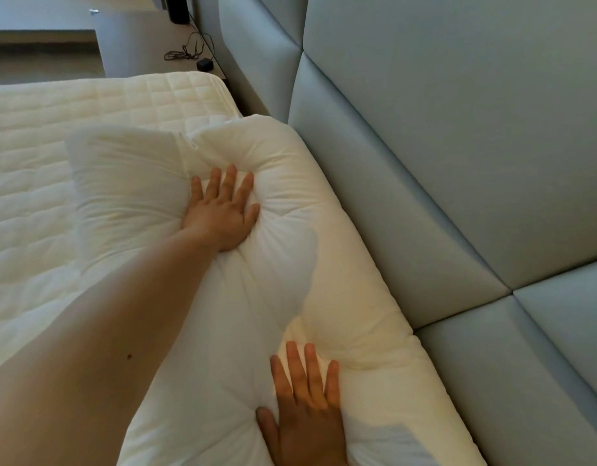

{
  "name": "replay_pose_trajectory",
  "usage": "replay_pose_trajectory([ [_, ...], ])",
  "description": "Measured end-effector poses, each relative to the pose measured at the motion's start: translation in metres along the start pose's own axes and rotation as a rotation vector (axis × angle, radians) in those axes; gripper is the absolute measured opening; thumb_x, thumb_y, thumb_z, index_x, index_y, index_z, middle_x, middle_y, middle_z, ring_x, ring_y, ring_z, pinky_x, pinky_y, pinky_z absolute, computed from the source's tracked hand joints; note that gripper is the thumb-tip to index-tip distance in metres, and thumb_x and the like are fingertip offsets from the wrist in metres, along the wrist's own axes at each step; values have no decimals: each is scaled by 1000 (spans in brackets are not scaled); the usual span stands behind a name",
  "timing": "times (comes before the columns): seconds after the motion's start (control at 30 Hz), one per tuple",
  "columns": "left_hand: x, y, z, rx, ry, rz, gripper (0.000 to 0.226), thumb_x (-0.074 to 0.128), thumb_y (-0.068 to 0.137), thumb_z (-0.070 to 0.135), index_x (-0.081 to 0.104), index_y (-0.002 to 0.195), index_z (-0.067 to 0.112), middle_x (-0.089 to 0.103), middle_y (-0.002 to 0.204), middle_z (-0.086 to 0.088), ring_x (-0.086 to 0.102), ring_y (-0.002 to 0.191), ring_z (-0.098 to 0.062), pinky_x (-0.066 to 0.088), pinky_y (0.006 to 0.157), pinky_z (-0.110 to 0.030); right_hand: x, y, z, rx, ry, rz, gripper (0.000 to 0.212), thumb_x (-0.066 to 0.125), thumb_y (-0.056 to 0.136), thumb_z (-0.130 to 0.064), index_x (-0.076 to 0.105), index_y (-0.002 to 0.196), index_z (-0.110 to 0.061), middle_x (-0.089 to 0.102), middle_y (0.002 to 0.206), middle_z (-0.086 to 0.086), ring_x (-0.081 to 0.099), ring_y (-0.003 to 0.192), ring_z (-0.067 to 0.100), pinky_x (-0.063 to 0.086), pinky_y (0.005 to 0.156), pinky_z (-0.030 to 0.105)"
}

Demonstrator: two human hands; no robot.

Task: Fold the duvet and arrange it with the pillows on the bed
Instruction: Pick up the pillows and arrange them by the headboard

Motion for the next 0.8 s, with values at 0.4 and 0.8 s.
replay_pose_trajectory([
  [0.4, -6, -9, 10, -31, 144, -2, 67, 4, 96, 54, -5, 156, 24, -6, 165, -7, -4, 151, -31, -5, 119, -56, 19, 2, 8, 36, 61, -178, 67, 29, 95, -56, 19, 151, -21, 22, 158, 8, 18, 145, 30, 9, 112, 57],
  [0.8, -13, -219, -37, 36, 146, -141, 67, 10, 97, 54, -1, 156, 24, -6, 165, 1, -8, 151, -20, -8, 120, -51, -18, -17, -9, 70, -11, -317, 67, 12, 95, -62, 18, 152, -27, 16, 159, 6, 10, 146, 31, 4, 114, 59],
])
Point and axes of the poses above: each hand's wrist, its own y-axis towards the middle knuckle, its own x-axis out of the palm, z = x × y, the point moved 9 cm from there along y, towards the middle knuckle
